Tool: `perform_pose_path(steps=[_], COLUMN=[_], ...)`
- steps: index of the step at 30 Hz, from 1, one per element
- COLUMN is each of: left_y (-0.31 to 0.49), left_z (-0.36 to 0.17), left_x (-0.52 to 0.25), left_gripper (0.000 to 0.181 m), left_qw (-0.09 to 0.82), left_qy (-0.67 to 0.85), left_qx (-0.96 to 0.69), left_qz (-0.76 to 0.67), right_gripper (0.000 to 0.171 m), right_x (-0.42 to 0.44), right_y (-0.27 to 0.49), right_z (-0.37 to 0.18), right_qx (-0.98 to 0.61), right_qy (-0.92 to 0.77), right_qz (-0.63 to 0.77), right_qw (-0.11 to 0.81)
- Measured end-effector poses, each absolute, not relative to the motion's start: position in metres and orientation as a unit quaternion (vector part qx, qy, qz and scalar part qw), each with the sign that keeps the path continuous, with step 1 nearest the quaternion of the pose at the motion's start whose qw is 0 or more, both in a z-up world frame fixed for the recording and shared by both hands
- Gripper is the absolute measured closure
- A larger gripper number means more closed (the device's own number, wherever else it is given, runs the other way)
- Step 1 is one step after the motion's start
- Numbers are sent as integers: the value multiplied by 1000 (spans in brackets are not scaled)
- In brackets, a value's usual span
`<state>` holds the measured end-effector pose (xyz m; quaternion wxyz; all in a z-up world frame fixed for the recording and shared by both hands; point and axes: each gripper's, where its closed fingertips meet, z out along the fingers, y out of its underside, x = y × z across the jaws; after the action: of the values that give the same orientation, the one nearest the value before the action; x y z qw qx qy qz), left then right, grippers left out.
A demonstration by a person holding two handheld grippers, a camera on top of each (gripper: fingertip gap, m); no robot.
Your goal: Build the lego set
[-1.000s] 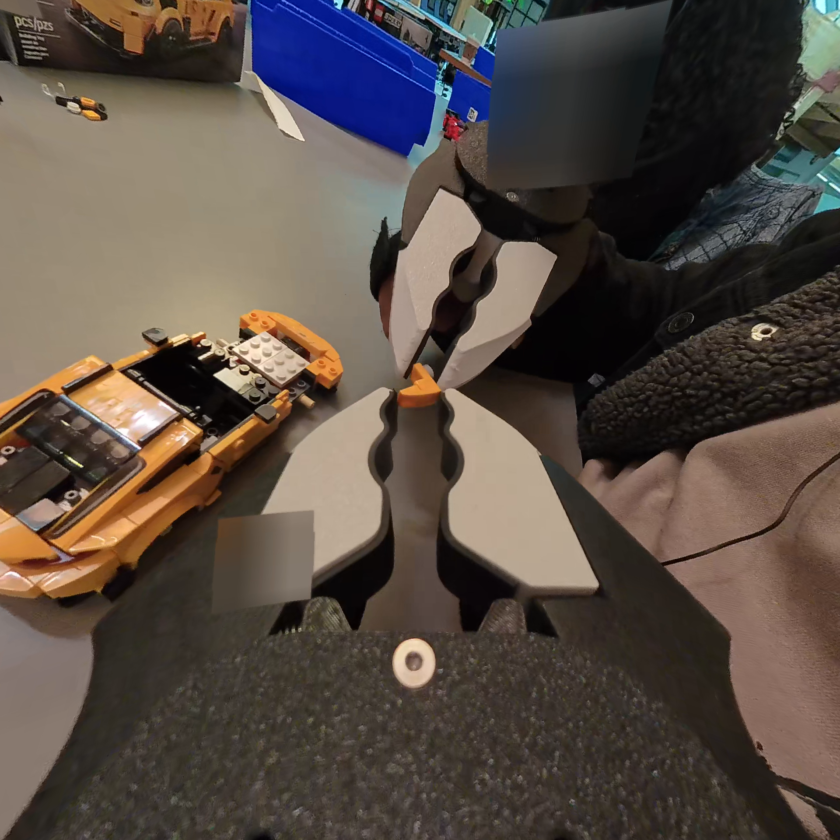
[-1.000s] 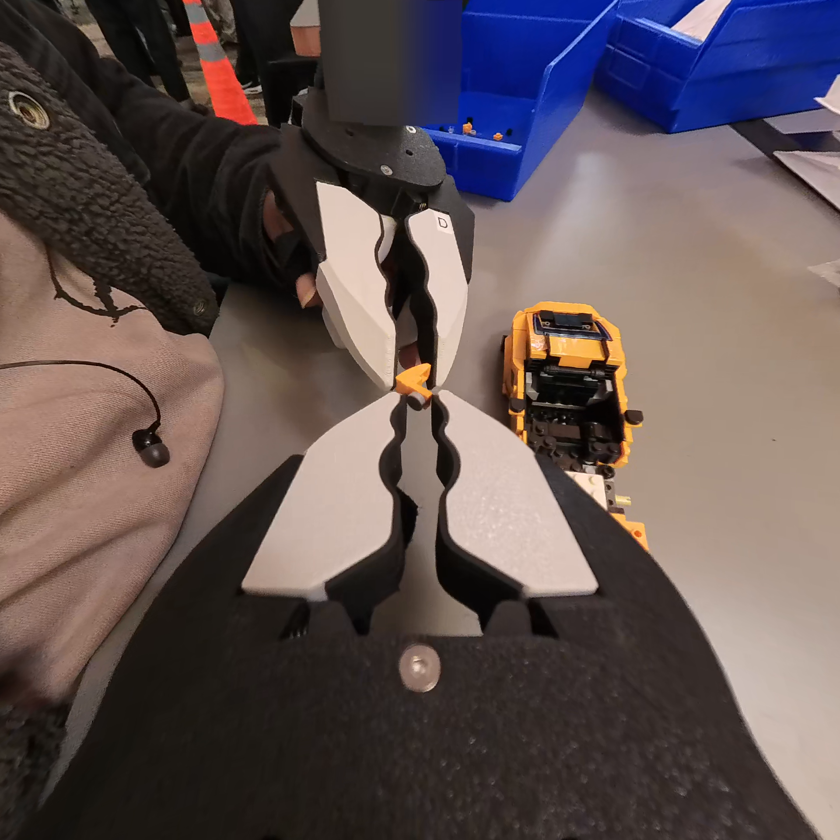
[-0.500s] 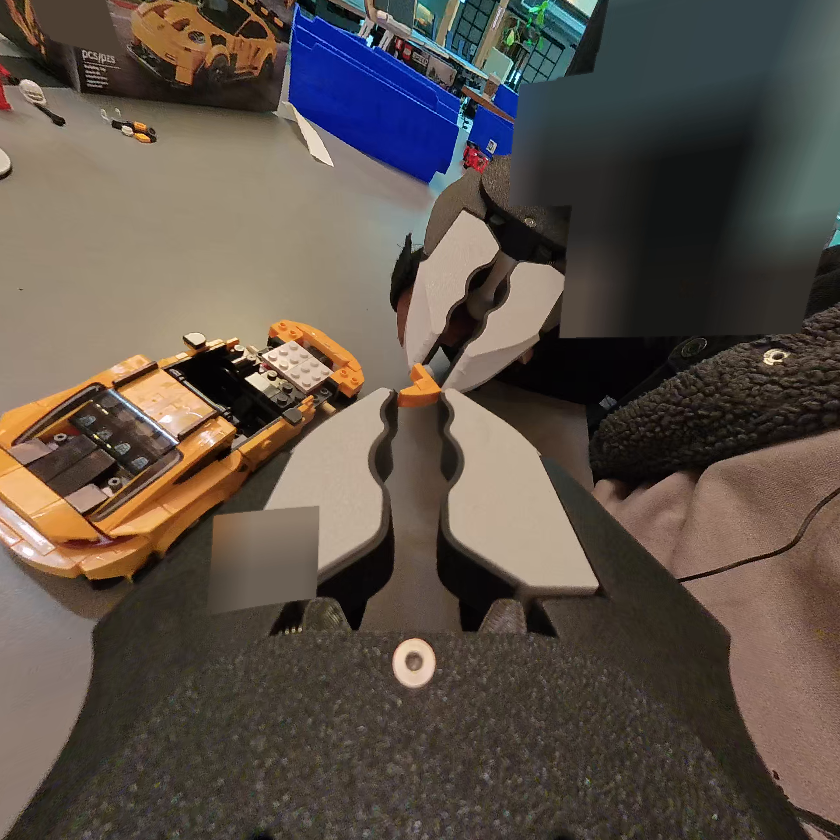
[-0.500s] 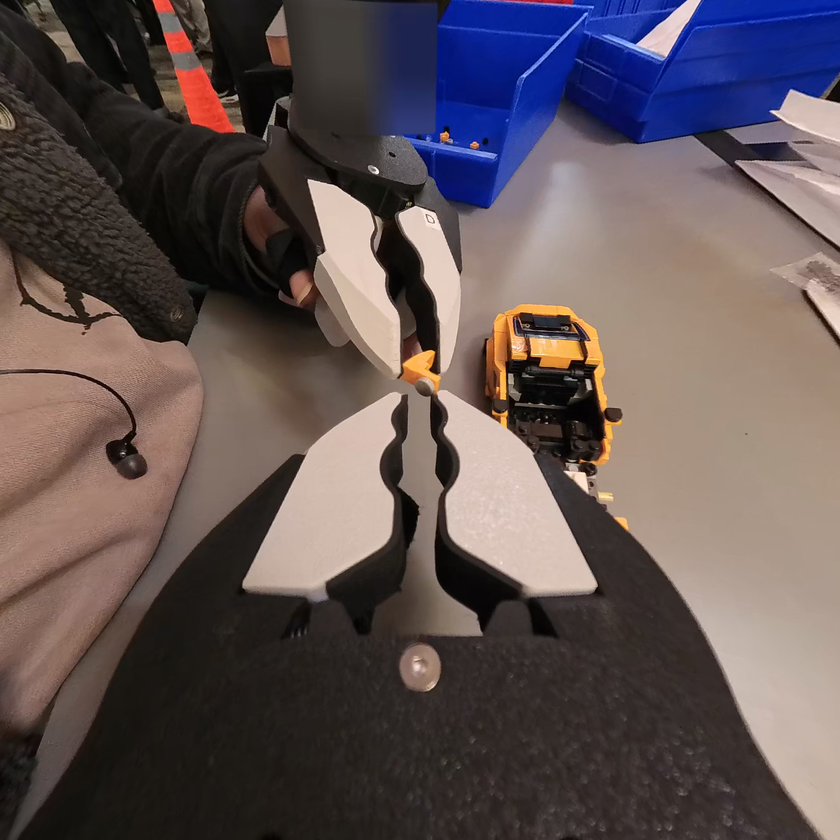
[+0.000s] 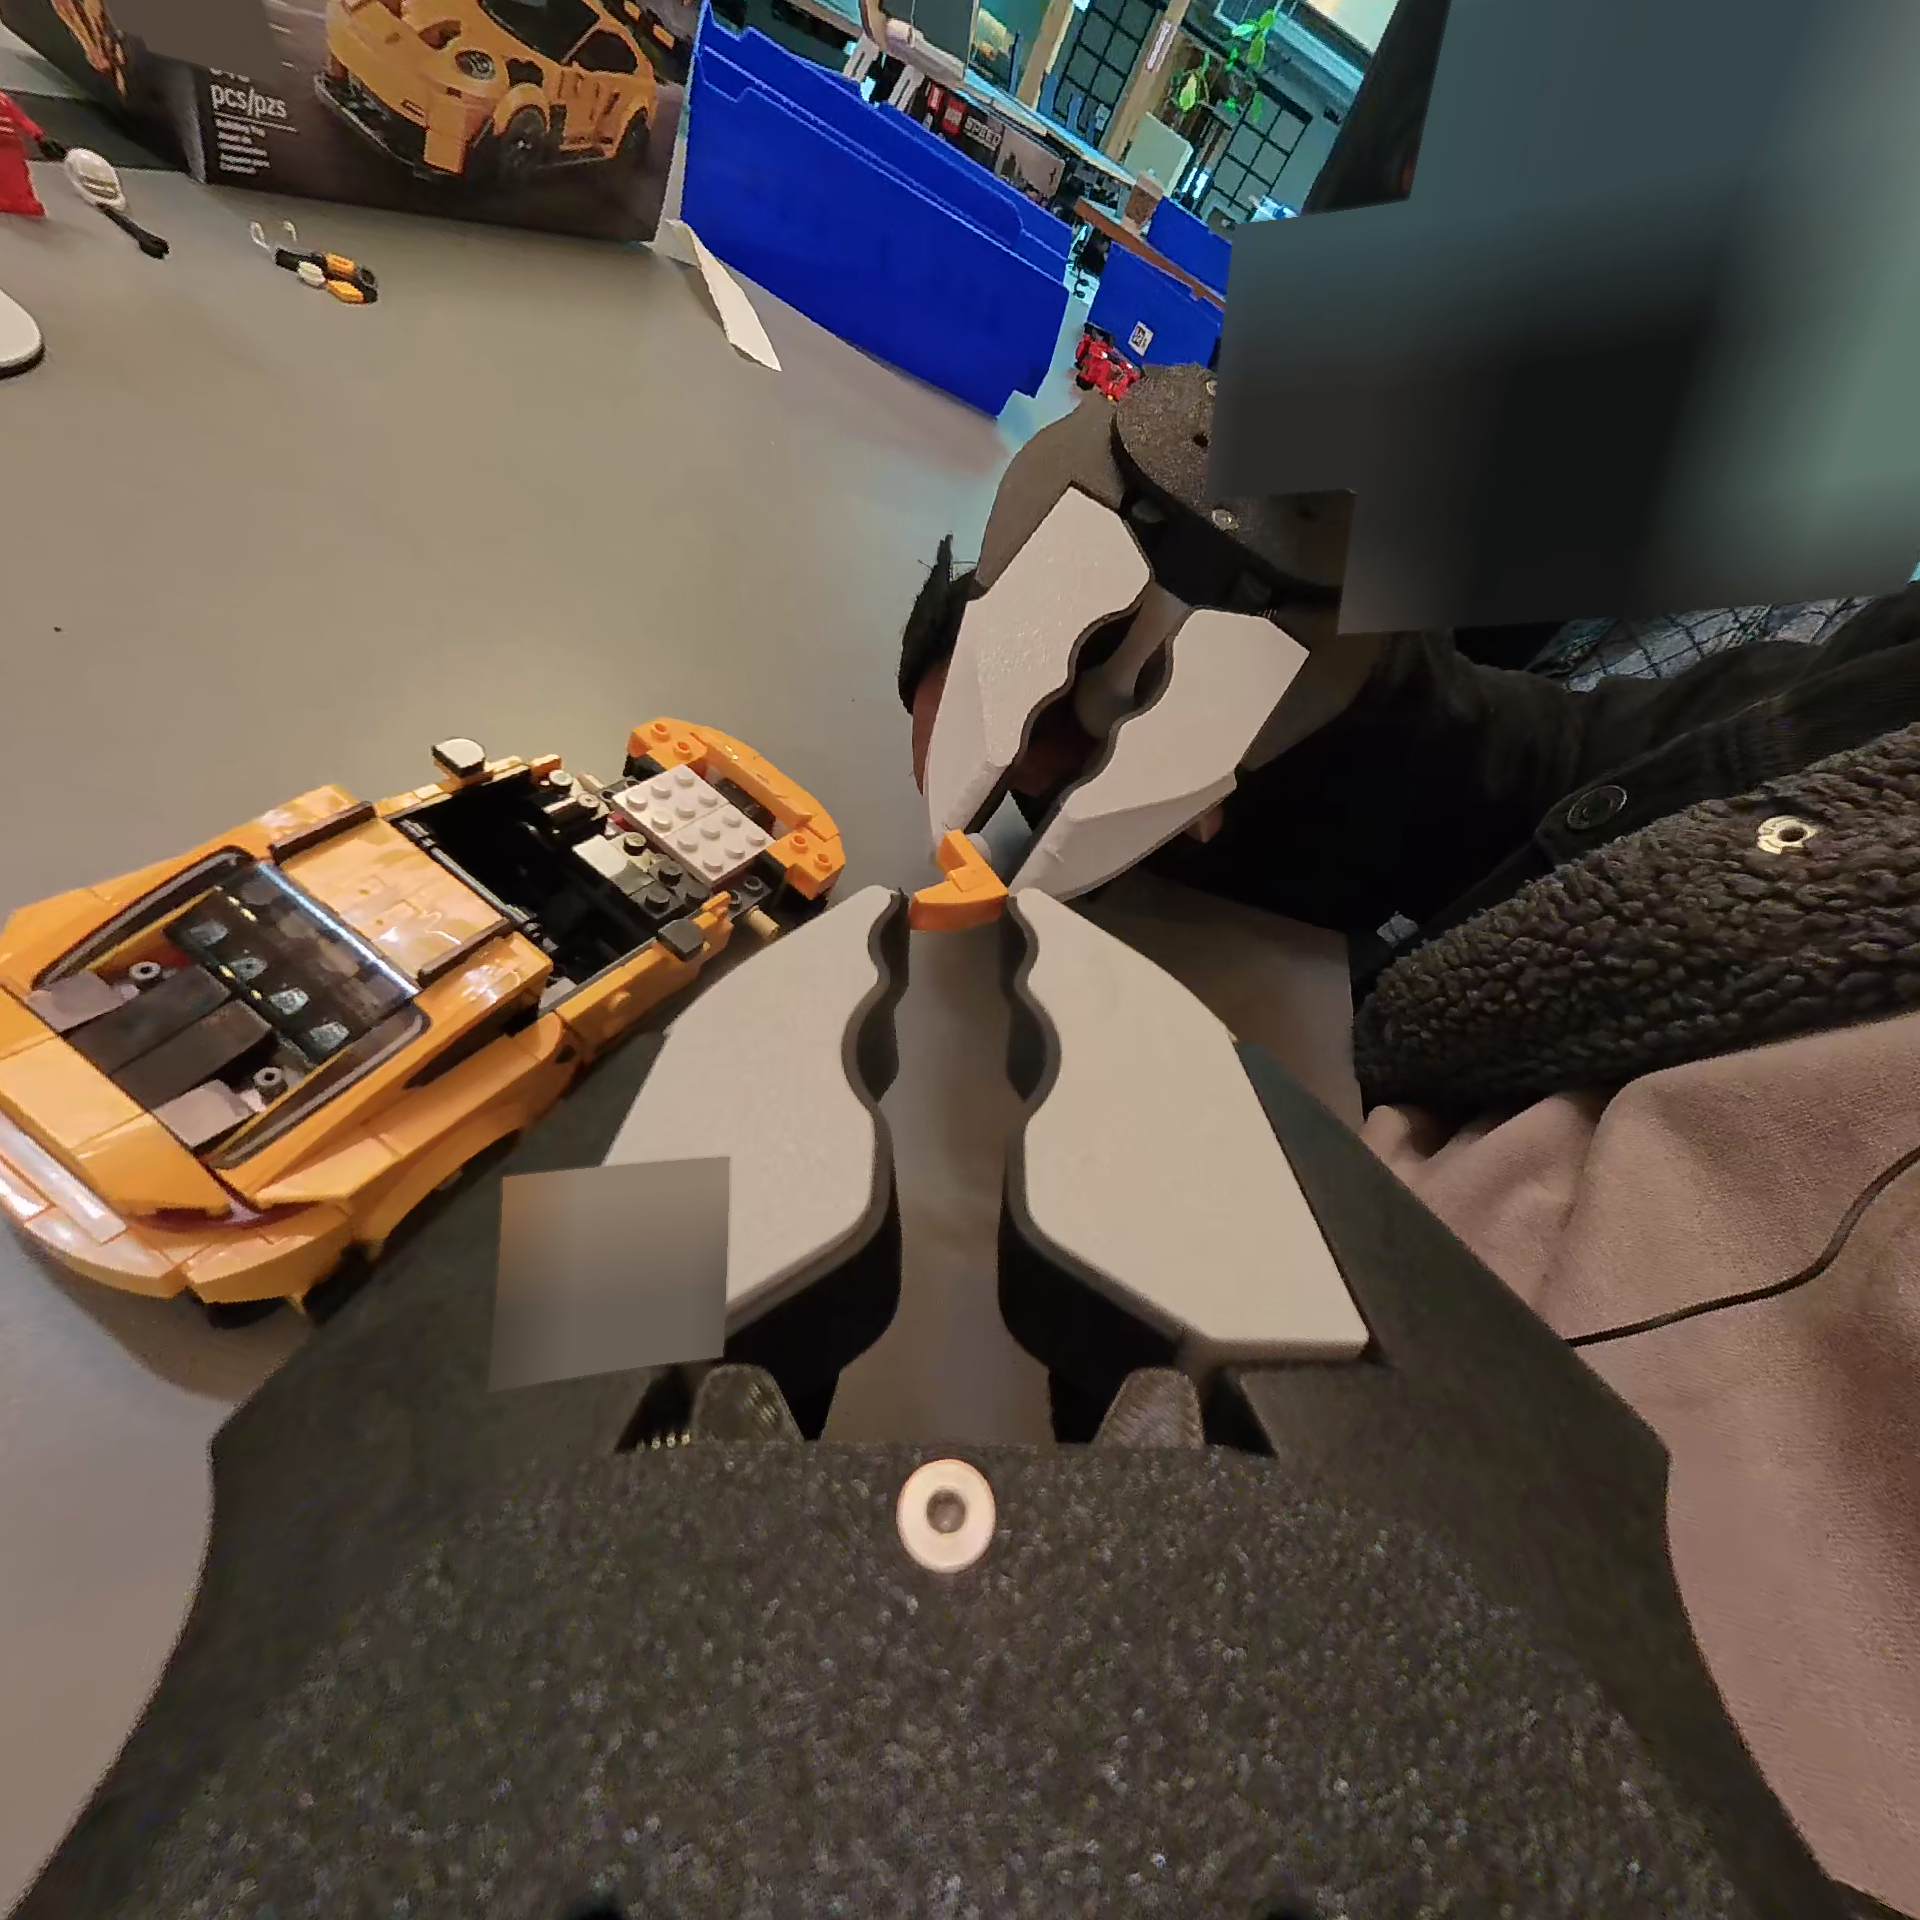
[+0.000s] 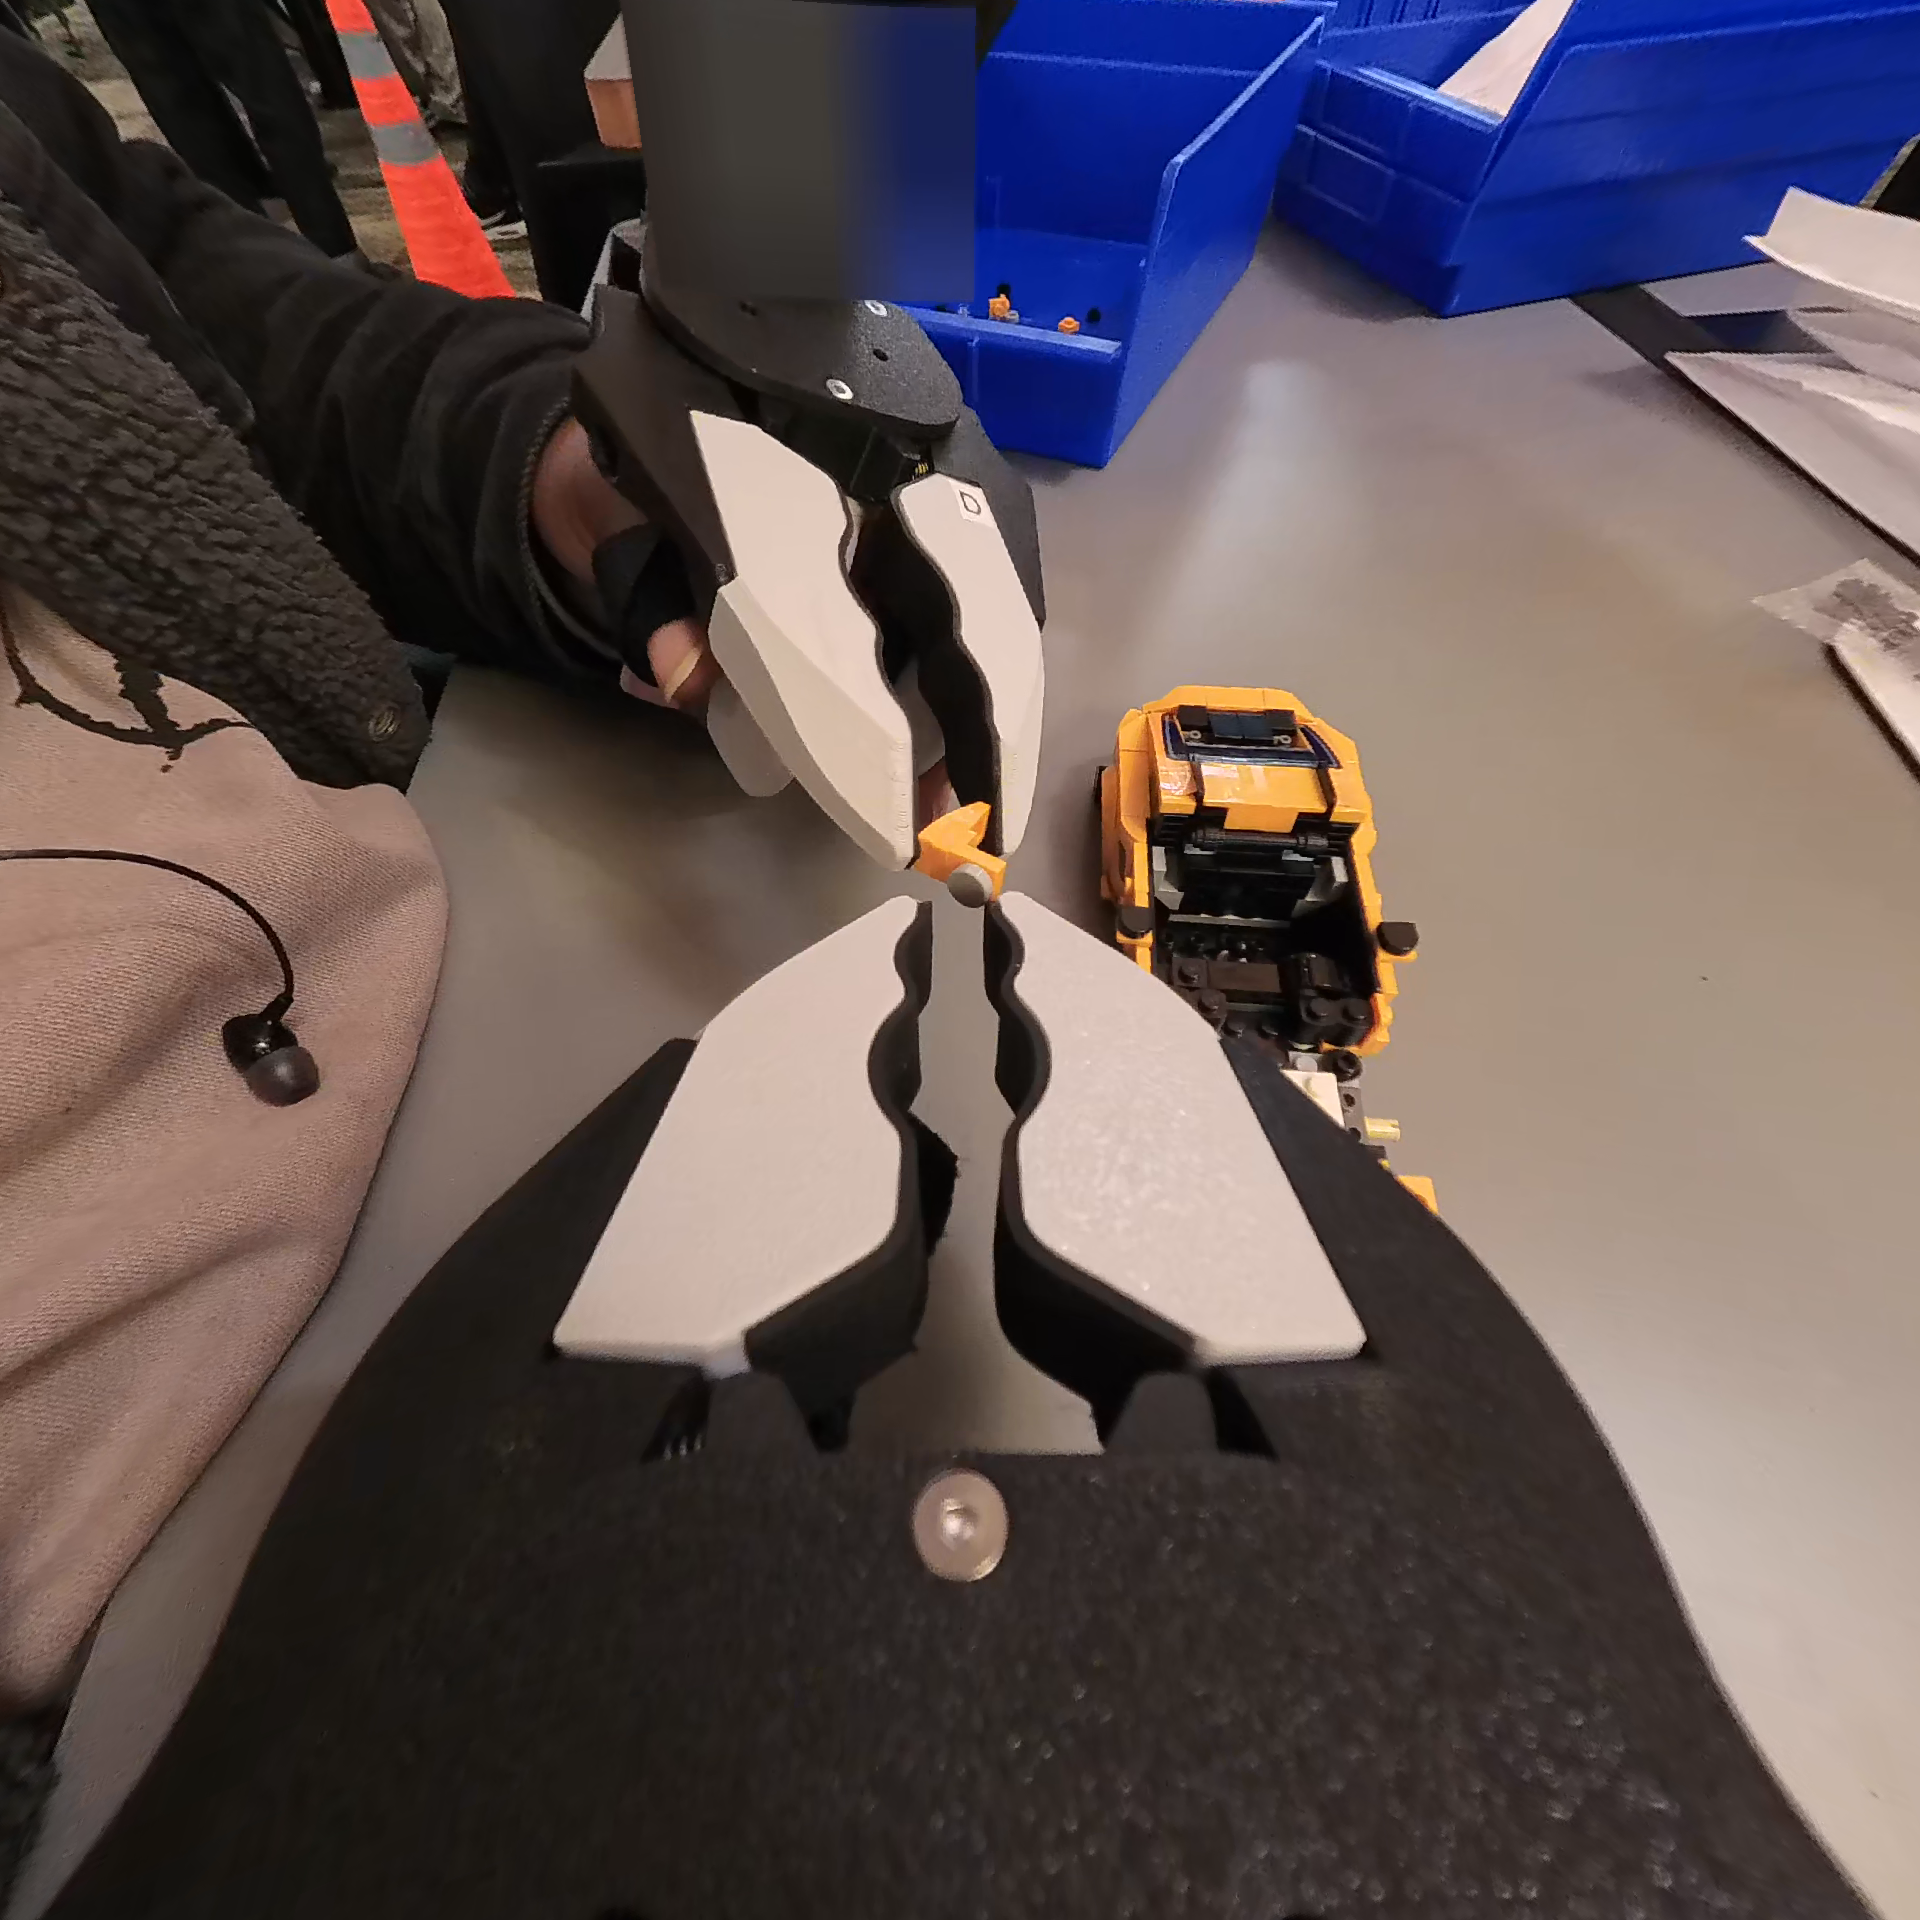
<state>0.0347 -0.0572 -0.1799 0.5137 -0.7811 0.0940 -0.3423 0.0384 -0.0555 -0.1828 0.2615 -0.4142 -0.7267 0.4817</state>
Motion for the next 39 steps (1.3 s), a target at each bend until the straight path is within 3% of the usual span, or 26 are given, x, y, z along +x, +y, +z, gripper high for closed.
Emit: perform_pose_path(steps=[12, 25, 39], left_y=[-55, -51, -49], left_z=[-178, -168, -177], left_x=[31, 13, 11], left_gripper=[165, 165, 165], left_qw=[504, 474, 485], left_qy=[53, -77, -58], left_qx=[-771, -701, -734], left_qz=[-386, -527, -472], right_gripper=[160, 158, 161], right_x=[37, 35, 41], right_y=[-55, -47, -13], right_z=[-182, -183, -201], right_qx=[-415, -428, -471], right_qy=[-726, -725, -742], right_qz=[480, 463, 378], right_qw=[265, 276, 291])
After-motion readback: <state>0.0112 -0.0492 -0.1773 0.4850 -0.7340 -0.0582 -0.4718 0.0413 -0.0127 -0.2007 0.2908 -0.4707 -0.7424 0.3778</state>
